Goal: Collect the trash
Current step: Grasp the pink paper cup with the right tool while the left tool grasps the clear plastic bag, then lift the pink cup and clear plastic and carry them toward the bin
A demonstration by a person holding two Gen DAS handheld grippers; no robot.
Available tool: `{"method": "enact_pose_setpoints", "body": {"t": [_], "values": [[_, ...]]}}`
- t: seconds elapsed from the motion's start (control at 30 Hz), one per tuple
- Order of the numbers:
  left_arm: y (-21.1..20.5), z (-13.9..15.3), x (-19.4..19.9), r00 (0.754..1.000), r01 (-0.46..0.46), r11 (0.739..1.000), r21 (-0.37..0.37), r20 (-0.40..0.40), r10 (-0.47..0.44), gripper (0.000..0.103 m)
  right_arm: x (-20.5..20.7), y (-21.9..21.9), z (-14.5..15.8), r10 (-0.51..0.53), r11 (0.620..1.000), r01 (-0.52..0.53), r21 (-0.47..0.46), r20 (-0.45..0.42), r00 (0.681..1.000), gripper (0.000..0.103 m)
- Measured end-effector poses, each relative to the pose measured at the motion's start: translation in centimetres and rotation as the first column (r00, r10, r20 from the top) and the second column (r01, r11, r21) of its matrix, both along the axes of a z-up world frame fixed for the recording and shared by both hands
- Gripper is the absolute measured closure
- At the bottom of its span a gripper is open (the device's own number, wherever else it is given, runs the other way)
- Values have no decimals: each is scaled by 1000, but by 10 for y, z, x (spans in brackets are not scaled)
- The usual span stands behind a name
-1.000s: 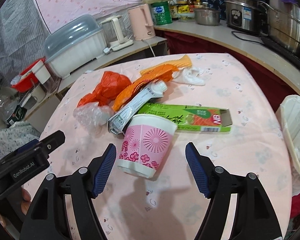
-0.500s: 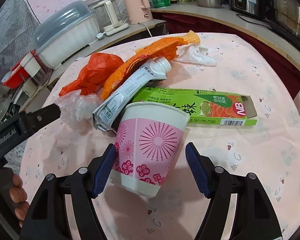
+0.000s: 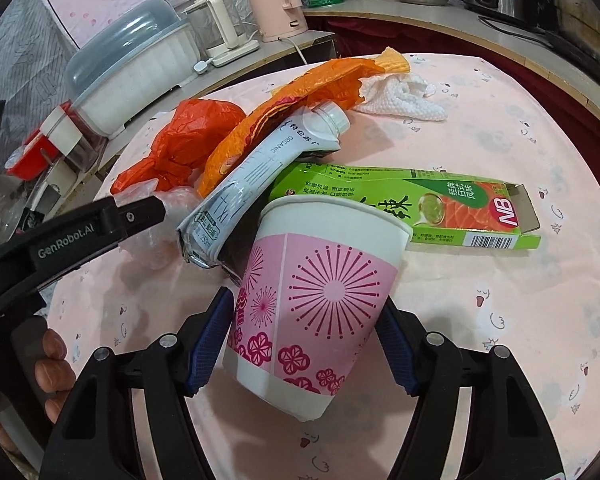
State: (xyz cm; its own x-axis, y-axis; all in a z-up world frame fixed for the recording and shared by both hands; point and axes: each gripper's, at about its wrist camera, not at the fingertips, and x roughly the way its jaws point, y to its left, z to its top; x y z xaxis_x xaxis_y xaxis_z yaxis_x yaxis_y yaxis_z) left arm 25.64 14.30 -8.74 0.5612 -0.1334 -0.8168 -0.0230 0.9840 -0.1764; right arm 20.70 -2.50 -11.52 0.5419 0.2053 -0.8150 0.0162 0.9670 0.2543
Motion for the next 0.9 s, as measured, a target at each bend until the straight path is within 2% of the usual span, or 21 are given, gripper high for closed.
{"method": "enact_pose_setpoints", "body": {"t": [0.13,0.17,0.2,0.23,0.27,0.9], "values": [[-5,3,-6,1000,16,1000,-8,-1,-16,80,-3,-2,4,-5,1000,5,12,11,1000,44],[-5,4,-8,1000,18,1000,-10,-1,-18,83,-4,-2,5,-6,1000,6,12,15,1000,46],[-6,5,-10,1000,21,1000,-10,0,-21,88,-5,-3,6,-6,1000,6,13,18,1000,51],[-7,6,-12,1000,23,1000,-7,1,-23,92,-6,-4,7,-5,1000,5,17,19,1000,63],[-8,8,-15,1000,25,1000,-4,2,-25,95,-8,-5,8,-4,1000,3,20,16,1000,64],[-39,62,-80,989,104,995,-6,104,-103,97,-52,-43,60,-73,997,67,48,138,988,64]]}}
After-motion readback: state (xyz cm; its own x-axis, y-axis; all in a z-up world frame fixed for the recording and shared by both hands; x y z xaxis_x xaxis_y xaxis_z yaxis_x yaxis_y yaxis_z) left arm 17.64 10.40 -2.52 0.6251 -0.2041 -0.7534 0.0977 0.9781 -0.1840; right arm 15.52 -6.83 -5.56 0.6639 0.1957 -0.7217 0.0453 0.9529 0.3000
